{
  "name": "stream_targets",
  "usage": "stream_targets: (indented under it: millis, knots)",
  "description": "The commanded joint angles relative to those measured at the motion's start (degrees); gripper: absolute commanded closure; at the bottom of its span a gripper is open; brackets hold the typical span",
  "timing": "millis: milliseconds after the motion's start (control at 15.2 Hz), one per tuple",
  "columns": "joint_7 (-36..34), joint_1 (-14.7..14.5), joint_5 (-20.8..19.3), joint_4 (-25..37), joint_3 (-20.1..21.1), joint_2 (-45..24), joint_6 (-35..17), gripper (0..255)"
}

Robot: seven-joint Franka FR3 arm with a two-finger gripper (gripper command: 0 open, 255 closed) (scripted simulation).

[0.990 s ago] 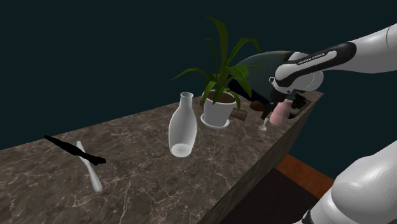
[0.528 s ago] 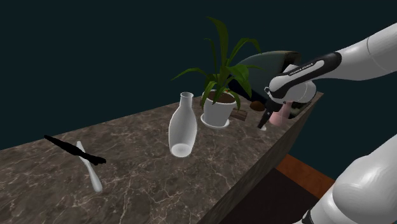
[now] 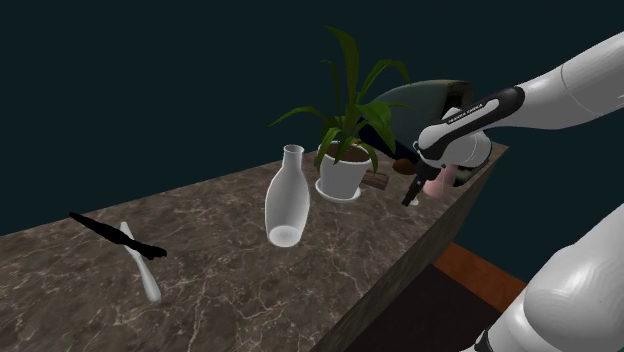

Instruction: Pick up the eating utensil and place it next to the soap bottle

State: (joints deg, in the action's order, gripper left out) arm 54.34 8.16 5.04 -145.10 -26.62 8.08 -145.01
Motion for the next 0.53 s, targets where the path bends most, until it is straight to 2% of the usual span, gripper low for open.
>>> stream_targets:
  millis: [0, 66, 132, 462]
  knots:
    - [0.01, 0.0, 0.01, 0.0, 0.0, -0.01, -0.01, 0]
    - [0.0, 0.0, 0.01, 0.0, 0.0, -0.01, -0.01, 0]
    - [0.0, 0.0, 0.01, 0.0, 0.0, -0.01, -0.01, 255]
    - [0.01, 0.0, 0.01, 0.0, 0.0, -0.01, -0.01, 255]
